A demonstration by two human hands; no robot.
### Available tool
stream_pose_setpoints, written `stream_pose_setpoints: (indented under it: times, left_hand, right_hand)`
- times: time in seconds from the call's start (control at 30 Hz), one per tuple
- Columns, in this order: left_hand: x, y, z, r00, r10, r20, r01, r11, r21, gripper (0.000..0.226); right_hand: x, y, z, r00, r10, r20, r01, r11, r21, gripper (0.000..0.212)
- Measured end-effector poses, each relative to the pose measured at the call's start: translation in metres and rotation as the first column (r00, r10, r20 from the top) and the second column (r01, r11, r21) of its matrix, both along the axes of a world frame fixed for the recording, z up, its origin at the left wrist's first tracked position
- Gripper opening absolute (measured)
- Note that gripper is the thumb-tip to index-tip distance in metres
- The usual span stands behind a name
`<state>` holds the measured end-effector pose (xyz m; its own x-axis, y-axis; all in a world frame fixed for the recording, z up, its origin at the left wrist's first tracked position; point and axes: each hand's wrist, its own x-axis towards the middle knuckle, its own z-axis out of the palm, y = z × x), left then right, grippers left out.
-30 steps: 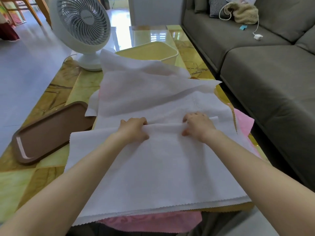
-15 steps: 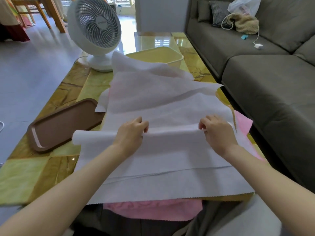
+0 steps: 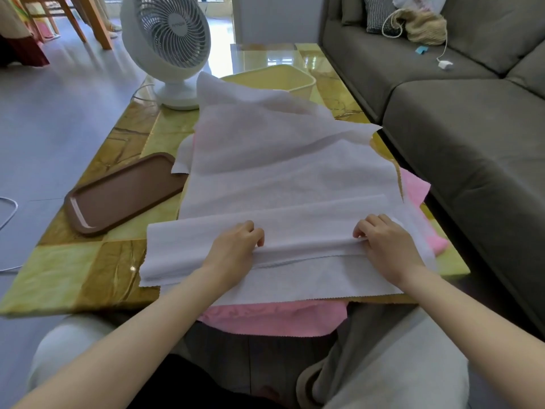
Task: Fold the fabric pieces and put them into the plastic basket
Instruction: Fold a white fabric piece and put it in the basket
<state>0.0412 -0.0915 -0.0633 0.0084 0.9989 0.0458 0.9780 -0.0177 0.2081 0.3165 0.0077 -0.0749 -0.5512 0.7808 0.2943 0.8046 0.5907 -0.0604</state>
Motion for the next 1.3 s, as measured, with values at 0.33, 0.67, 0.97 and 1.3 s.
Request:
stream_pose_setpoints:
  times: [0.33,0.67,0.97,1.3]
  left_hand:
    - [0.011,-0.012,0.001,0.999,-0.036,-0.007,0.034,0.986,-0.163,0.024]
    - [-0.017,-0.028,0.005,0.999,0.036,0.026,-0.028,0.966,-0.255,0.038]
    - [-0.085,-0.057,-0.009,0.927,0.353,0.122,-0.321,0.92,-0.227,0.056]
    - [-0.1,-0.065,-0.007,0.746,0.659,0.099,-0.632,0.747,-0.206,0.07]
  right_hand:
    - [0.008,-0.028,-0.003,0.991,-0.114,0.071,0.124,0.98,-0.153,0.023]
    - [-0.065,-0.056,0.01,0.999,0.04,-0.005,-0.04,0.965,-0.261,0.041]
    - [-0.191,-0.079,0.003,0.946,0.323,0.019,-0.28,0.847,-0.453,0.06]
    - [-0.212,-0.081,0.004,0.919,0.267,0.292,-0.108,0.879,-0.464,0.051]
